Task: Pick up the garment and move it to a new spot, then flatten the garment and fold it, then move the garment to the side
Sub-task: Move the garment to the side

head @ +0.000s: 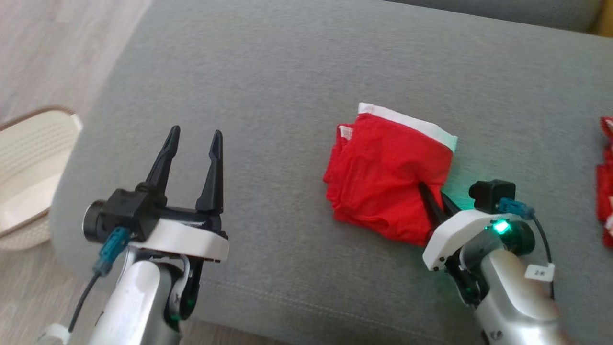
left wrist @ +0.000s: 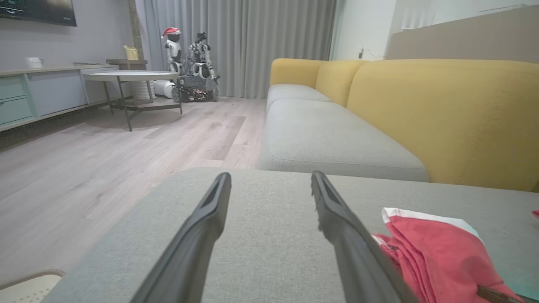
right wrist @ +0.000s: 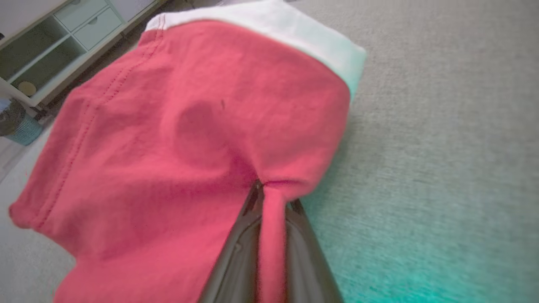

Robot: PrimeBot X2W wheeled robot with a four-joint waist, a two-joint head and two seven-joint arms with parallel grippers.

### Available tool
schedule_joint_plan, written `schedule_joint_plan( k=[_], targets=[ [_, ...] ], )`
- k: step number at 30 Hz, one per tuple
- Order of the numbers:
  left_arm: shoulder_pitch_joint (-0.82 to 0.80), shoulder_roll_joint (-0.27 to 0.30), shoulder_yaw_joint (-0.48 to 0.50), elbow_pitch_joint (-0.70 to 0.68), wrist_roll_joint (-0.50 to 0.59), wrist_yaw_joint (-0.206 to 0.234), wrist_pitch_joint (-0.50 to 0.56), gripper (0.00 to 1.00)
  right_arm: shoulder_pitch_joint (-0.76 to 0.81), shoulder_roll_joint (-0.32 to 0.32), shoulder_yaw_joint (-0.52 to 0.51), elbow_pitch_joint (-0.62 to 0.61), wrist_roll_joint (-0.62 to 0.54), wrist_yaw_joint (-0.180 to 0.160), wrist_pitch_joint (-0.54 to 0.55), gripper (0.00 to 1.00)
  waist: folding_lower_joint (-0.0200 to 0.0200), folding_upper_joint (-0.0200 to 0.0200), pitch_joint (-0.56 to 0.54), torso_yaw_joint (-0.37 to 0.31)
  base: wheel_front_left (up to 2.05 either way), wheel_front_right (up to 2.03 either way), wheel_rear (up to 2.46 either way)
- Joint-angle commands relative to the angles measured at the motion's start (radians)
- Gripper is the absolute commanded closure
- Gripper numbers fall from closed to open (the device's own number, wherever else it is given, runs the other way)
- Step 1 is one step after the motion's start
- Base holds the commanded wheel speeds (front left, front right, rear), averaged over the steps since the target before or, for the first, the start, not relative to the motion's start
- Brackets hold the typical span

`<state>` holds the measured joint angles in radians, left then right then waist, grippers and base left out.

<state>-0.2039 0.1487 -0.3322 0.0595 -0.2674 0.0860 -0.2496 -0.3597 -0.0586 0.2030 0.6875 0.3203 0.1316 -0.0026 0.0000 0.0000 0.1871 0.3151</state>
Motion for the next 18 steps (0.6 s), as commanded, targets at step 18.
schedule_joint_plan(
  k=[18],
  targets=[
    [-0.037,-0.002,0.074,-0.059,0.047,-0.044,-0.012,0.00,0.023,-0.415,0.000,-0.438,-0.039,-0.001,0.289,1.00,0.0000,0.0000,0.066,-0.302,0.00,0.00,0.00]
  ],
)
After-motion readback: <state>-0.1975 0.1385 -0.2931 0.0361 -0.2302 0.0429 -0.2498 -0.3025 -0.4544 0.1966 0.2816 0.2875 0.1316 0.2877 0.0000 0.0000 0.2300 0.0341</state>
